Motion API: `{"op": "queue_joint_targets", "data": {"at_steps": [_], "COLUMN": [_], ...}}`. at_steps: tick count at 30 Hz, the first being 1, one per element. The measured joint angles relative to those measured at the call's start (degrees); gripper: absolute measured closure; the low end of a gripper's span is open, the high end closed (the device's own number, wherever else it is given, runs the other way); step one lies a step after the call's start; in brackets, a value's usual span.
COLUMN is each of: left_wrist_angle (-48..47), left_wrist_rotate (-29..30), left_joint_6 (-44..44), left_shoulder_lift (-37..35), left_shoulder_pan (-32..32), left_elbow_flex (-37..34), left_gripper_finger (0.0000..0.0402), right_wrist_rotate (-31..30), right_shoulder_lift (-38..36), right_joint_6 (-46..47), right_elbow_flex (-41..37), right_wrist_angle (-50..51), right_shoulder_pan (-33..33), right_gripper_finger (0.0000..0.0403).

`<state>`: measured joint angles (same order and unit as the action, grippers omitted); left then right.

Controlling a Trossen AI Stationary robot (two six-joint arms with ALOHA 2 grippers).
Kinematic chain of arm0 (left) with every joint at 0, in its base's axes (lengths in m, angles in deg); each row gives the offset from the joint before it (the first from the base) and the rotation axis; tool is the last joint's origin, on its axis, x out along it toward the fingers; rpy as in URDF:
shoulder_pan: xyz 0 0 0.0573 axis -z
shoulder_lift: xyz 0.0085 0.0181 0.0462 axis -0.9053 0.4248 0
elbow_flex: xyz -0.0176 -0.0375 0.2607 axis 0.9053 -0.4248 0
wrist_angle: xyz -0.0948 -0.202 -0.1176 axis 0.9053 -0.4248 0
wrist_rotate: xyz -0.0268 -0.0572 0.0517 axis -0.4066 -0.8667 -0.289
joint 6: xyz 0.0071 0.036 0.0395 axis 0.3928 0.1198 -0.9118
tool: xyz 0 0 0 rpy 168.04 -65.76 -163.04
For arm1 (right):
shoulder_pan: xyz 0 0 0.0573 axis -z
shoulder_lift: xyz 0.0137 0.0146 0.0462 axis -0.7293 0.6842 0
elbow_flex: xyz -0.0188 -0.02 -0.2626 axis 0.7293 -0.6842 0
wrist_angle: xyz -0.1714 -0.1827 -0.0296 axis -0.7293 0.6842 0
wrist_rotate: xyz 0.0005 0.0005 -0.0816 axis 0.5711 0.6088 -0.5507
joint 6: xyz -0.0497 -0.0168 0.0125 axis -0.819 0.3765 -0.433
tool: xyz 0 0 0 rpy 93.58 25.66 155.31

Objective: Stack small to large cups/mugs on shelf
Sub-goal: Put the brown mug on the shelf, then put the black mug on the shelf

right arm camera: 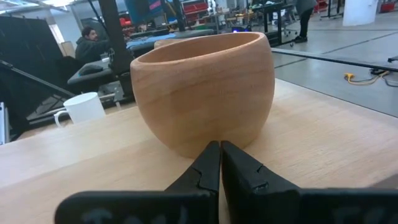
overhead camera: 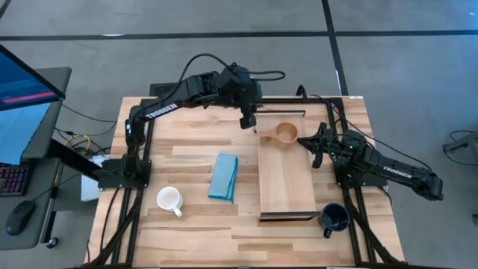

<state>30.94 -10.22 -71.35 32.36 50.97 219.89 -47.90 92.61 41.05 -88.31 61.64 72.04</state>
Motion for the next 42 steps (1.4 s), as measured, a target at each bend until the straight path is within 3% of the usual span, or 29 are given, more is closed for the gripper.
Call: {"op": "queue_joint_targets", "data": {"at_steps": [6, 10, 14, 21, 26, 32, 38, 42], "left_wrist_angle": [-1.1, 1.44, 11.16, 33.31, 45.34, 53.55, 58.69, 67.3], "left_wrist_rotate": [-2.13, -1.75, 0.43, 4.18, 4.27, 4.32, 4.31, 5.72], "left_joint_6": [0.43, 0.41, 1.07, 2.42, 3.95, 5.51, 6.26, 3.65], "left_shoulder_lift": [-2.88, -7.14, -14.25, -33.44, -46.31, -55.14, -56.12, -56.22], "left_shoulder_pan": [-0.45, -0.41, -0.62, -0.93, 0.29, 1.92, 3.1, 4.16], "left_elbow_flex": [-0.53, -6.31, -19.38, -50.72, -67.57, -80.8, -88.02, -93.96], "left_gripper_finger": [0.026, 0.026, 0.026, 0.026, 0.026, 0.026, 0.026, 0.026], "right_wrist_rotate": [0.0, -0.08, -0.28, -0.6, -0.62, -0.63, -0.31, 1.36], "right_shoulder_lift": [0.0, -0.02, -0.04, -1.23, -3.63, -5.69, -6.0, -5.99], "right_joint_6": [-1.84, -4.35, -5.44, -6.02, -5.96, -5.8, 1.29, 2.06], "right_elbow_flex": [2.71, 7.59, 9.9, 10.72, 11.15, 13.72, 15.78, 16.2], "right_wrist_angle": [6.0, 15.76, 16.44, 16.47, 16.5, 17.52, 17.11, 17.16], "right_shoulder_pan": [0.0, -0.02, -0.02, 0.02, 0.02, 0.02, -0.09, -0.11], "right_gripper_finger": [0.0365, 0.0365, 0.0365, 0.0365, 0.0365, 0.0365, 0.0365, 0.0365]}}
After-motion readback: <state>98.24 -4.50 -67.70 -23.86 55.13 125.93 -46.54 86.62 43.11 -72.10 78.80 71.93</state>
